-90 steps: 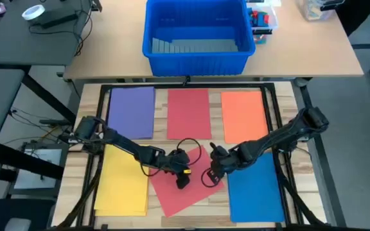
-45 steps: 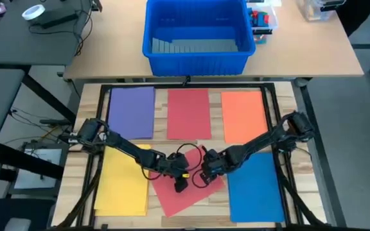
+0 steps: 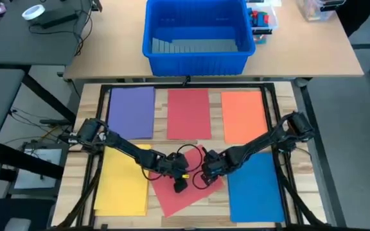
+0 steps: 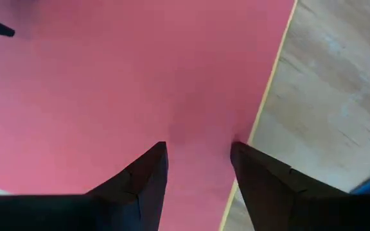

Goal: Organize paper
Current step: Stack the pink colored paper on top of the other pink colored paper

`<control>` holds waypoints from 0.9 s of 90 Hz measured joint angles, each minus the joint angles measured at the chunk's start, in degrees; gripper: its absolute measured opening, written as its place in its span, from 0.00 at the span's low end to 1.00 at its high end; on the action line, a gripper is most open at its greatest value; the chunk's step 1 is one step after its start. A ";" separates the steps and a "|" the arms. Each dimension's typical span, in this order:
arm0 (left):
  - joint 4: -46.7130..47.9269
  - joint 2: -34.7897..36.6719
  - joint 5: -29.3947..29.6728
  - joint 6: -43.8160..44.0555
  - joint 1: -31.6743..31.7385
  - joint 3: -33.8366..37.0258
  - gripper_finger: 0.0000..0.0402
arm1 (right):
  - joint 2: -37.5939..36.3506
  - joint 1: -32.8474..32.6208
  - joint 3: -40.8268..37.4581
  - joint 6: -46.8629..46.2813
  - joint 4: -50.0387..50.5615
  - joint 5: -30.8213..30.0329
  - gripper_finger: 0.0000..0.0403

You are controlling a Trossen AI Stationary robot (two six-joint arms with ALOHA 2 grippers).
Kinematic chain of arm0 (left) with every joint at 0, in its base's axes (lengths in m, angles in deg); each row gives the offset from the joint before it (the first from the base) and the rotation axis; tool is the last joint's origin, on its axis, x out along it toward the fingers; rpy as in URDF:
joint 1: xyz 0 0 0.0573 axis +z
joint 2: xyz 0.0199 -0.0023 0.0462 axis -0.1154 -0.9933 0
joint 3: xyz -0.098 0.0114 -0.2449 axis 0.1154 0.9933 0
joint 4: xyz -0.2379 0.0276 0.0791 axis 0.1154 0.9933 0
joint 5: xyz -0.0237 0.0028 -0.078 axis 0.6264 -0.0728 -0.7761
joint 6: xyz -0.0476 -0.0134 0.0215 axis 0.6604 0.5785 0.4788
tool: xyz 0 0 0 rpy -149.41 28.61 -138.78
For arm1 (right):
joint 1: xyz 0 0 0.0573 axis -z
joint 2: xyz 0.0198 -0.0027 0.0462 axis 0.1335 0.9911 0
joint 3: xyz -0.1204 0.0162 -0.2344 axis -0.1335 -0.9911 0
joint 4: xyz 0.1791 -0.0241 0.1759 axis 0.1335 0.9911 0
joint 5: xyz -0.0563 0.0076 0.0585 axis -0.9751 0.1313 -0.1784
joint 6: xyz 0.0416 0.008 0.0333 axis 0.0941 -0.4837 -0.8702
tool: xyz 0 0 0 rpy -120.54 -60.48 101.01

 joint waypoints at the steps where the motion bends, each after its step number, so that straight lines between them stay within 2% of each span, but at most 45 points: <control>1: 0.00 -0.01 0.00 0.00 -0.04 0.00 0.23 | 0.05 0.00 0.01 0.23 0.05 0.00 0.42; 43: 2.09 -0.02 0.05 0.79 -1.14 0.00 0.23 | 0.35 0.11 0.03 4.66 8.67 -0.47 0.42; 81: 1.86 3.16 0.05 0.75 -0.33 0.31 0.23 | -2.49 1.51 1.80 3.54 3.40 0.79 0.42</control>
